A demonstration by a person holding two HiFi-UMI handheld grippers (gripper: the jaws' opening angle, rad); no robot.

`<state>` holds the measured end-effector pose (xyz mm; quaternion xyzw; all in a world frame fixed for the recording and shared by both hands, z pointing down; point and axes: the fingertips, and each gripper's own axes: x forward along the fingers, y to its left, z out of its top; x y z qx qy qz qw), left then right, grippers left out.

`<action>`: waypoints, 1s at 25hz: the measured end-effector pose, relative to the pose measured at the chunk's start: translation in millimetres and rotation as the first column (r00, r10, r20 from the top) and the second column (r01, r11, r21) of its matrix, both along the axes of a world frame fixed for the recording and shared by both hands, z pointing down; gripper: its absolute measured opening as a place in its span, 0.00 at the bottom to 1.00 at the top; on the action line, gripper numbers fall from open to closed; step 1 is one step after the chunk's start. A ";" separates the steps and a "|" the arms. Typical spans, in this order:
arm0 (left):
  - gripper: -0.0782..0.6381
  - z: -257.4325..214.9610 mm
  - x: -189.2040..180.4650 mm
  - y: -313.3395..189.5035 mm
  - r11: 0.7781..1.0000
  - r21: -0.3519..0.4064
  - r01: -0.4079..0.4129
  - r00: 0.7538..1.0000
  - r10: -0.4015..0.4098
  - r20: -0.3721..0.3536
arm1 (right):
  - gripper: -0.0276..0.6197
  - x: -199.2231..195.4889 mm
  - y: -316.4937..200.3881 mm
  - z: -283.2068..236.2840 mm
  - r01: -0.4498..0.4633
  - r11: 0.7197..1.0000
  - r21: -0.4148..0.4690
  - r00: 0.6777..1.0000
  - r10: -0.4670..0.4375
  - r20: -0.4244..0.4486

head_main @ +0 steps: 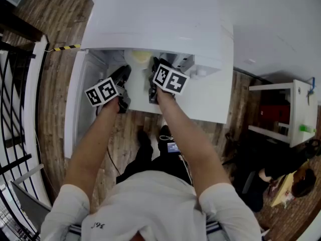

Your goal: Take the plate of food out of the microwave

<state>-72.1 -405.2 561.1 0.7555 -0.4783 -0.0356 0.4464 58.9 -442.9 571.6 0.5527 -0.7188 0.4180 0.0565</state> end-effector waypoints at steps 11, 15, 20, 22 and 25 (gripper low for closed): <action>0.25 14.7 -2.7 -16.3 0.999 -0.028 -0.019 1.000 0.019 0.000 | 0.23 -4.2 -11.9 16.1 -0.054 0.997 -0.053 0.997 0.051 -0.063; 0.25 15.6 -2.0 -21.1 1.000 -0.011 -0.022 0.999 0.021 -0.032 | 0.23 -4.1 -13.5 17.1 -0.066 0.995 -0.068 0.997 0.063 -0.046; 0.25 11.5 0.2 -26.6 0.999 0.031 -0.029 0.997 0.031 -0.075 | 0.19 -2.1 -11.1 17.1 -0.059 0.995 -0.078 0.998 0.061 0.014; 0.25 9.0 1.2 -27.6 0.998 0.048 -0.033 0.995 0.037 -0.088 | 0.18 -1.7 -10.0 16.5 -0.062 0.995 -0.083 0.997 0.066 0.046; 0.25 8.1 4.2 -28.4 0.997 0.063 -0.039 0.994 0.045 -0.103 | 0.17 -0.4 -8.8 16.1 -0.065 0.994 -0.090 0.994 0.072 0.078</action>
